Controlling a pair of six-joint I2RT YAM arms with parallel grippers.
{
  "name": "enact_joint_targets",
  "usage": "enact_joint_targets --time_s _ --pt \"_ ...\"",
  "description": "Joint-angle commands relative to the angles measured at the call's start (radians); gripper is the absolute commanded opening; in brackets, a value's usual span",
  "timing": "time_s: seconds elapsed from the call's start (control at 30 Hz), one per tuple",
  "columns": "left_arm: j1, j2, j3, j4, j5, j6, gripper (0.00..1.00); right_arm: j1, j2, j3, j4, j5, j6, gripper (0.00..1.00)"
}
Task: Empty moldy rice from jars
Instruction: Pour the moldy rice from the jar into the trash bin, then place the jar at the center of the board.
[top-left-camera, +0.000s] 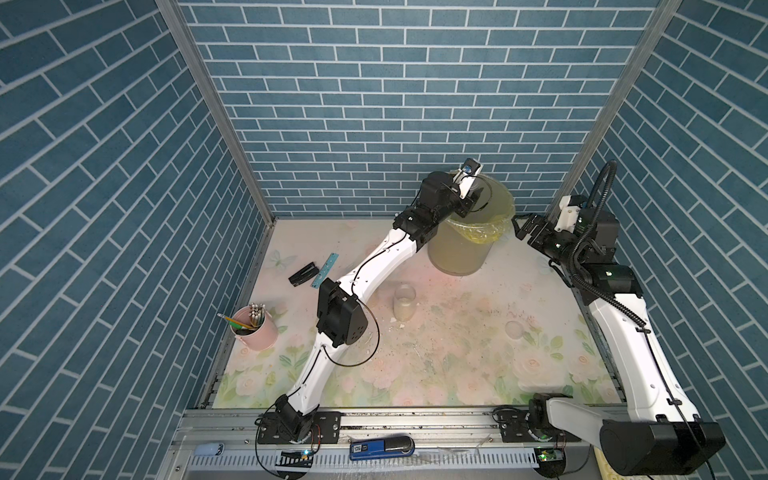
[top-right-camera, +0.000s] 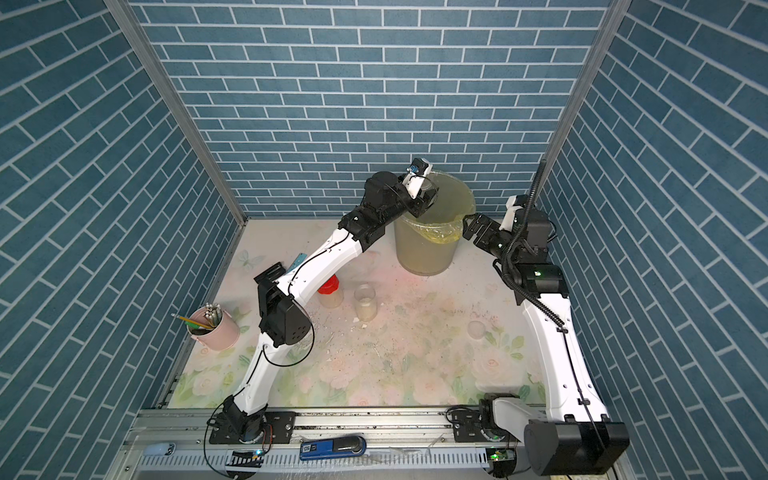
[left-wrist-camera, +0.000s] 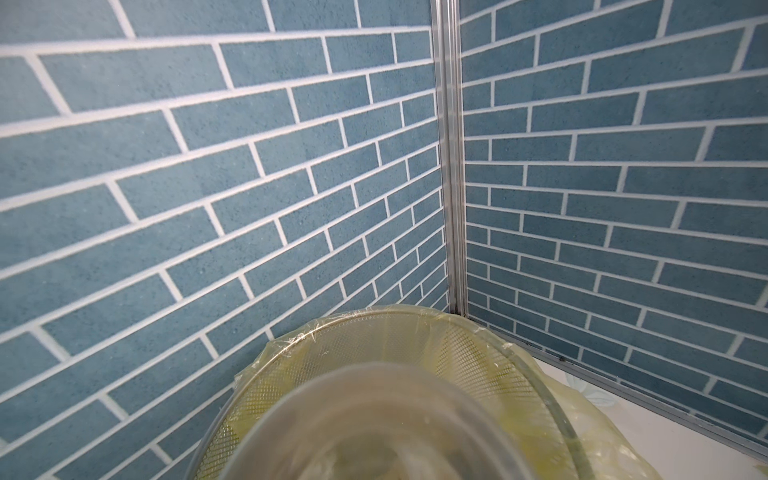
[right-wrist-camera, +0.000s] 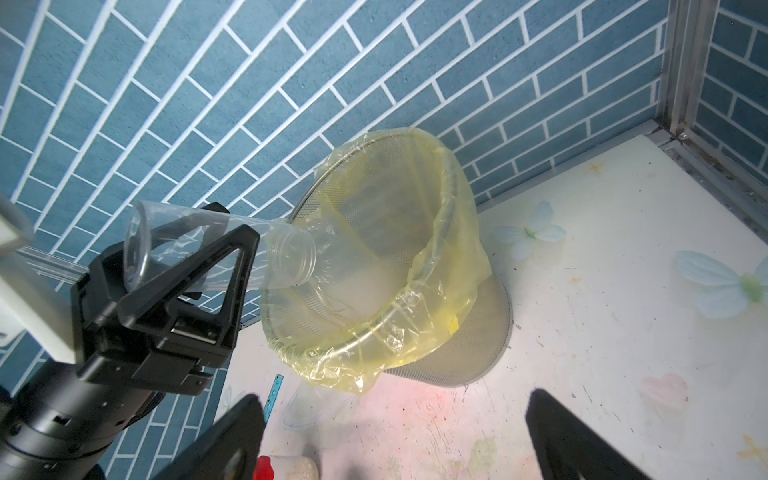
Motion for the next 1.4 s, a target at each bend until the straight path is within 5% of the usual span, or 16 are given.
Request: enact_joint_targets --time_s 0.0,0.23,0.5,0.87,1.37 --pt "0.018 -0.017 -0.004 0.016 -0.004 -0.020 0.38 -0.004 -0.012 -0.020 0.033 -0.038 0.011 0.99" --pt "0.019 -0.103 -0.068 0.105 -0.087 -0.100 0.37 -0.005 -0.013 -0.083 0.177 -0.152 0.137 0.99" --pt "0.030 -0.407 -0.515 0.421 -0.237 -0.322 0.37 0.012 0.046 -0.230 0.628 -0.336 0.545 0.95" --pt "0.065 -0.622 -1.089 0.865 -0.421 -0.821 0.35 0.261 0.122 -0.267 0.844 -0.168 0.762 0.91" --pt "0.070 -0.650 -1.366 1.118 -0.515 -1.101 0.34 0.470 0.299 -0.263 1.006 -0.067 0.905 0.93"
